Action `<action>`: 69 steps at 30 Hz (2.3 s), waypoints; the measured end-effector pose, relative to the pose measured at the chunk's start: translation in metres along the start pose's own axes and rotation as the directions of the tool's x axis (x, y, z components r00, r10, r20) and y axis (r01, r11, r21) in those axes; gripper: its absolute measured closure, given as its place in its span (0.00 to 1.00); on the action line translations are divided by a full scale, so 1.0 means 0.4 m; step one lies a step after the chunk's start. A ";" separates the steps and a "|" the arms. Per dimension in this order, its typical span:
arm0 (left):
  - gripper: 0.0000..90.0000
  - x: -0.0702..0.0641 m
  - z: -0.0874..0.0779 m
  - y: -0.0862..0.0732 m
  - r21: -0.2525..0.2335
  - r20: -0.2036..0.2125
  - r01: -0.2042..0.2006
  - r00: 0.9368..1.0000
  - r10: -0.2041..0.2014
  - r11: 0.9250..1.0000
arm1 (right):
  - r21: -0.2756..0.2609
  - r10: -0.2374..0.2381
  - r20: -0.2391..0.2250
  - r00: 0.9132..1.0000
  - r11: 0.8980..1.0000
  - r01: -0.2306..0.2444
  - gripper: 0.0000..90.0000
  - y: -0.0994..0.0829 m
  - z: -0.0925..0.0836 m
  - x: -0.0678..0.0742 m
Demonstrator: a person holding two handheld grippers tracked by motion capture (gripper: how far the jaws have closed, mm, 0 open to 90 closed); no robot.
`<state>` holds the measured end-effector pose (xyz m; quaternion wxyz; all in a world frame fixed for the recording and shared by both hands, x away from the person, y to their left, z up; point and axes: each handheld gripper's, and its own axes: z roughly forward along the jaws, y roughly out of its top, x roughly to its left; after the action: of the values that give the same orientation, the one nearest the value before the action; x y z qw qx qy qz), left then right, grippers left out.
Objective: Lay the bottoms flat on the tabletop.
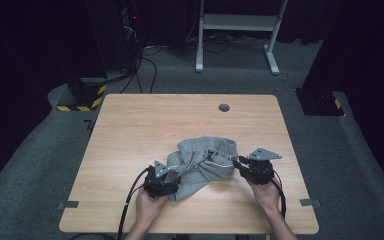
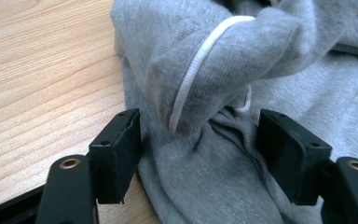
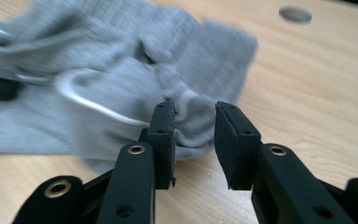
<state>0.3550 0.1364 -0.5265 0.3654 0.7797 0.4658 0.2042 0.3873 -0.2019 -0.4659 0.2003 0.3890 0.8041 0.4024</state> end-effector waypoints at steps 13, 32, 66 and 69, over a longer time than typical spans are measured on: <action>0.36 -0.003 -0.013 0.003 -0.003 0.013 -0.005 1.000 0.005 1.000 | -0.120 -0.149 -0.097 0.984 0.983 0.137 0.69 0.063 -0.036 0.141; 0.38 -0.054 -0.103 0.092 -0.094 0.006 -0.143 0.990 0.144 0.985 | 0.072 -0.090 -0.151 0.984 0.992 0.101 0.88 -0.021 0.122 0.126; 0.89 -0.015 -0.026 0.156 0.030 0.042 -0.140 0.989 0.139 0.990 | 0.082 -0.108 -0.187 0.976 0.989 0.125 0.93 -0.029 0.124 0.124; 0.89 -0.011 -0.026 0.156 0.031 0.042 -0.140 0.989 0.138 0.990 | 0.084 -0.108 -0.186 0.976 0.989 0.126 0.93 -0.028 0.123 0.125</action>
<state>0.3819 0.1177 -0.4721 0.3462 0.8202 0.4063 0.2057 0.3825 -0.1426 -0.5047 0.1309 0.3117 0.8588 0.3848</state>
